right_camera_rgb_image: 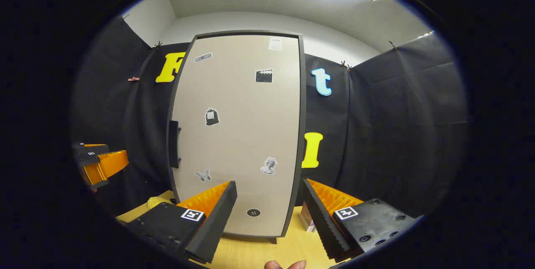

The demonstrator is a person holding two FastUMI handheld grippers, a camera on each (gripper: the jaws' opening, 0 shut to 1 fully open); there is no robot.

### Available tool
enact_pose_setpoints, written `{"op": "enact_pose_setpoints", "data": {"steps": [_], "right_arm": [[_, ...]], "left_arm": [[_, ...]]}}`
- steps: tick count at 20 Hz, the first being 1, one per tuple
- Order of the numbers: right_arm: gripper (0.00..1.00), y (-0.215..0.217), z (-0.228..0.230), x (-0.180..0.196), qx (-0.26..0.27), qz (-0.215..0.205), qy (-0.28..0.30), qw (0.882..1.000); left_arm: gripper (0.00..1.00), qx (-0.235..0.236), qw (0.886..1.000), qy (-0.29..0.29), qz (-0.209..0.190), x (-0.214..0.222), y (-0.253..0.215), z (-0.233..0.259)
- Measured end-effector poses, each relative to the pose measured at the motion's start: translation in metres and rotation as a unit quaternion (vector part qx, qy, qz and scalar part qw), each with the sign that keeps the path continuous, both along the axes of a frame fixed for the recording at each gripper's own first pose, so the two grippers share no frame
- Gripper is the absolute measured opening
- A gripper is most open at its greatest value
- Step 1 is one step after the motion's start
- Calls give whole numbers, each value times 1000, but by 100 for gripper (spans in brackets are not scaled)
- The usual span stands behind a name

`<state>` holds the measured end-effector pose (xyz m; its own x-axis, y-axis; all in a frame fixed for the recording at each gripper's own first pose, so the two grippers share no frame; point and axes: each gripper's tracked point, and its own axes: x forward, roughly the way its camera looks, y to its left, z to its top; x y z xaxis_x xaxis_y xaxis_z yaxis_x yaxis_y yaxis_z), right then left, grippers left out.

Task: Open the cabinet door with the right hand, grasp the bottle in the cabinet with the left hand and place it on the coaster, then close the cabinet door with the right hand.

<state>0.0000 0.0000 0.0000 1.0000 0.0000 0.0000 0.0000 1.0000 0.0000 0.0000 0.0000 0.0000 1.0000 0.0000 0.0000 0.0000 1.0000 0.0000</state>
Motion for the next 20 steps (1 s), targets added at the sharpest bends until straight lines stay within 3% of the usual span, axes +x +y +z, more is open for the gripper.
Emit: {"op": "enact_pose_setpoints", "data": {"steps": [4, 13, 20], "right_arm": [[97, 3, 1, -6, -7, -17, 8, 1000], [97, 32, 0, -15, 12, -4, 33, 999], [97, 44, 4, -24, 13, -4, 27, 1000]], "left_arm": [[94, 6, 1000, 6, -4, -6, 8, 1], [95, 30, 999, 13, 16, -12, 46, 8], [95, 32, 999, 18, 3, -15, 58, 4]]}}
